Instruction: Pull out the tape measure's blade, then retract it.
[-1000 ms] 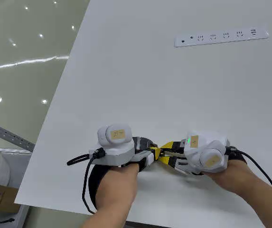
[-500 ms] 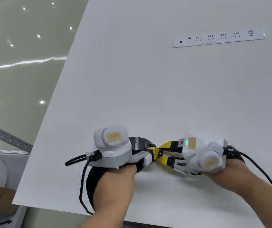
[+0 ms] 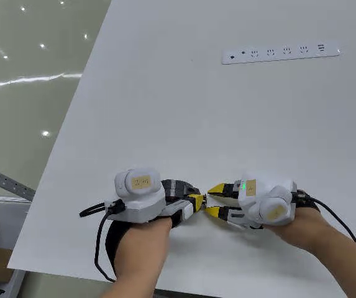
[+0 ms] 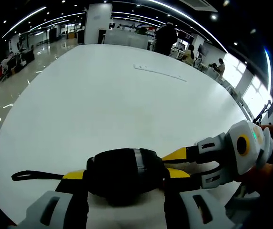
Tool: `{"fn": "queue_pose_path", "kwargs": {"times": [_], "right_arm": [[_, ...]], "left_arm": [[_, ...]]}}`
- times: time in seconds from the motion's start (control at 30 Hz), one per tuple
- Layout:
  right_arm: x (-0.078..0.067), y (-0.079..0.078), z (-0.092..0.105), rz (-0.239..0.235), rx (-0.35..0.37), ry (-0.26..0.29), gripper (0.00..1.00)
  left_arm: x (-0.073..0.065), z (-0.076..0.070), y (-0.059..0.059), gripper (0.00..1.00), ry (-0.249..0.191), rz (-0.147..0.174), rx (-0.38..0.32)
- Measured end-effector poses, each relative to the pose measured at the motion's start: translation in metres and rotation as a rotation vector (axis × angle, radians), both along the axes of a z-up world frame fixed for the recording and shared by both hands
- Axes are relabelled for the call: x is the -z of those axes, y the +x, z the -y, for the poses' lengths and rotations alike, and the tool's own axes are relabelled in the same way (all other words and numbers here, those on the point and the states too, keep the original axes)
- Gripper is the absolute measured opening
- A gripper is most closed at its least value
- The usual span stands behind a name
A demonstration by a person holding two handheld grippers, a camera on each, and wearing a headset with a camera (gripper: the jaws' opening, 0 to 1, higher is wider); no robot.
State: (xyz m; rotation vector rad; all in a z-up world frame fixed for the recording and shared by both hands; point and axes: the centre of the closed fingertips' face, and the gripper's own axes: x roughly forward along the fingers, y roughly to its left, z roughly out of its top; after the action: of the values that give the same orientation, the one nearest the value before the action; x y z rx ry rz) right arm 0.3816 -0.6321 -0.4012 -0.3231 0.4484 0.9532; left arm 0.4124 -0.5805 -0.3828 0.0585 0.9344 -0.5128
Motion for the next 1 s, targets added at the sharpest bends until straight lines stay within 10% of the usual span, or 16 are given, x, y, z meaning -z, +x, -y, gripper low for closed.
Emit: {"fn": "queue_pose_path", "kwargs": {"times": [1.0], "right_arm": [[-0.032,-0.012,0.024,-0.019,0.086,0.028,0.25]], "left_arm": [[-0.021,0.001,-0.011,0.66,-0.066,0.039,0.127]]}}
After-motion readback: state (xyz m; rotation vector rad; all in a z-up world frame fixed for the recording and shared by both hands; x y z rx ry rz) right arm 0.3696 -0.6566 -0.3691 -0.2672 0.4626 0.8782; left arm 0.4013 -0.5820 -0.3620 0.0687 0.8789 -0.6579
